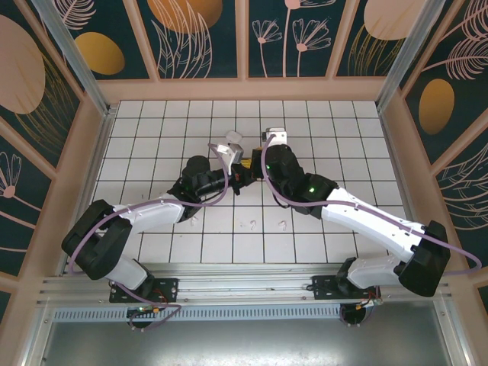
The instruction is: Insert the wireless bluetooth earbuds into the charging case
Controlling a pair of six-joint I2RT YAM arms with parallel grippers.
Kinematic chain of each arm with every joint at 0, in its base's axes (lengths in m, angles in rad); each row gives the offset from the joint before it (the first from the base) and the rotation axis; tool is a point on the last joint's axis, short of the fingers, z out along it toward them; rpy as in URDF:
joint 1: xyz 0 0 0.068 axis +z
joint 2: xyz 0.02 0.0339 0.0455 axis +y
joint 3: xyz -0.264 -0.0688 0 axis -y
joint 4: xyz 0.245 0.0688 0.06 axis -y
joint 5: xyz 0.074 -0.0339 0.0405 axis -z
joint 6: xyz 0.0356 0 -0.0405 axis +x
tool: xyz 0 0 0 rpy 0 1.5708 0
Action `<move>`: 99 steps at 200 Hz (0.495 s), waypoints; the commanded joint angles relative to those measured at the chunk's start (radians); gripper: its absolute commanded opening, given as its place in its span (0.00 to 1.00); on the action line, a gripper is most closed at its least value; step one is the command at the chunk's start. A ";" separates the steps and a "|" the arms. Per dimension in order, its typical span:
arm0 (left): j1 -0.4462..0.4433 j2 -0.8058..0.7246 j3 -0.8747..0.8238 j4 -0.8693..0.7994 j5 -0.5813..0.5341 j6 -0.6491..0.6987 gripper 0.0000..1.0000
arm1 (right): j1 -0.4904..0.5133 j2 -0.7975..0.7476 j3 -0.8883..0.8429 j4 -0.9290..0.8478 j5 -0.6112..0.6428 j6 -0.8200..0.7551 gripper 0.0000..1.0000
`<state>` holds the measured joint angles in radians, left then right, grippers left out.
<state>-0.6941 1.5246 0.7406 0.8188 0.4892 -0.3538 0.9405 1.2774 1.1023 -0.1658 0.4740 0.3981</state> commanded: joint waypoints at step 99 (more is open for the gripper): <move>-0.002 -0.052 0.016 0.073 0.005 -0.035 0.00 | -0.005 -0.082 -0.050 -0.005 0.007 -0.025 0.04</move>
<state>-0.6987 1.5085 0.7406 0.8188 0.4965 -0.3717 0.9386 1.2339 1.0737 -0.1535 0.4736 0.3969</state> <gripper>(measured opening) 0.122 0.054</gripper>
